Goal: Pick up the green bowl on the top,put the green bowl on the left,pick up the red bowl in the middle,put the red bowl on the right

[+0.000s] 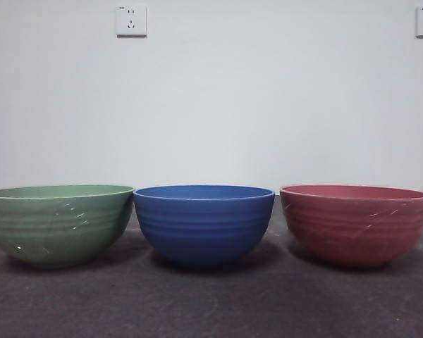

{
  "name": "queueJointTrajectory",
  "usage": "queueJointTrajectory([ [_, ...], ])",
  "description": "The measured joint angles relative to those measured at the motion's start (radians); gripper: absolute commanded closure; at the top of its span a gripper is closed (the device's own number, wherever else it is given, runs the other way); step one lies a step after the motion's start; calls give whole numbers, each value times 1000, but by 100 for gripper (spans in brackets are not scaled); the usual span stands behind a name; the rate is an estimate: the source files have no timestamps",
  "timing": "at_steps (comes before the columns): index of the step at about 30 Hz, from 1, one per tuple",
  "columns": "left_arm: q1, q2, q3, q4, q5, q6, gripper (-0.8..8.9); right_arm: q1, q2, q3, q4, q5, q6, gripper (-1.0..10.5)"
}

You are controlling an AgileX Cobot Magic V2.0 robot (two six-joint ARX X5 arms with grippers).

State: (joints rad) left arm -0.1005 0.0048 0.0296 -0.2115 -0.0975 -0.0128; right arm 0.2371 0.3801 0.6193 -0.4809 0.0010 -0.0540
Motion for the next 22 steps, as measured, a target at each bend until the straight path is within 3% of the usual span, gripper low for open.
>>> queueJointTrajectory([
  [4, 0, 0, 0, 0, 0, 0, 817, -55, -143, -137, 122, -106, -76, 945],
  [8, 0, 0, 0, 0, 0, 0, 817, -126, -230, -319, 199, -204, -102, 945],
  [14, 0, 0, 0, 0, 0, 0, 817, -146, -315, -505, 257, -182, -88, 945],
  [22, 0, 0, 0, 0, 0, 0, 817, -146, -361, -588, 282, -172, -39, 945],
])
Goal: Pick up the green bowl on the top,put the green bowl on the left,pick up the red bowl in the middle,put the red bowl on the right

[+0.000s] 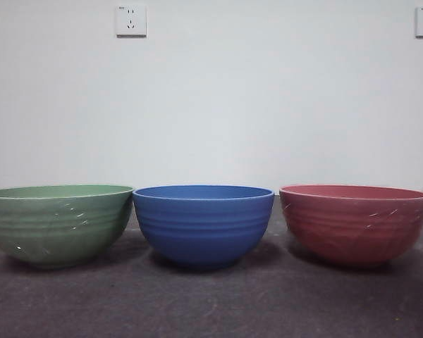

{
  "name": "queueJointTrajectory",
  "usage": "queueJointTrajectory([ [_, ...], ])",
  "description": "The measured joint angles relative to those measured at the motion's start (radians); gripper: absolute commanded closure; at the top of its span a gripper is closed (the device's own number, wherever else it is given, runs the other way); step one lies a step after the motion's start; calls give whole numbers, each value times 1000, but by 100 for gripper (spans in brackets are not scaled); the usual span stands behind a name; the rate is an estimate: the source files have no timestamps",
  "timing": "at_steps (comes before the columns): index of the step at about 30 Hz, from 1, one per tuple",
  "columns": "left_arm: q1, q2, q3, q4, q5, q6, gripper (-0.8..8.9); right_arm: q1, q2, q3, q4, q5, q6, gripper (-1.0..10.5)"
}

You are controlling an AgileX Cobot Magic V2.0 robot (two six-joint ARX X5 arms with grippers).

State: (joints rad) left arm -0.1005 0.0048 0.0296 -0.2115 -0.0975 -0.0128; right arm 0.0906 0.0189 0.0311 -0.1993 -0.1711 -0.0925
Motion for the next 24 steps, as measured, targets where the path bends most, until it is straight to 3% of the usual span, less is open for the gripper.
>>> queueJointTrajectory([
  [6, 0, 0, 0, 0, 0, 0, 817, 0, -6, -2, -2, 96, 50, 945],
  [24, 0, 0, 0, 0, 0, 0, 817, 0, -3, -2, -2, 97, 82, 945],
])
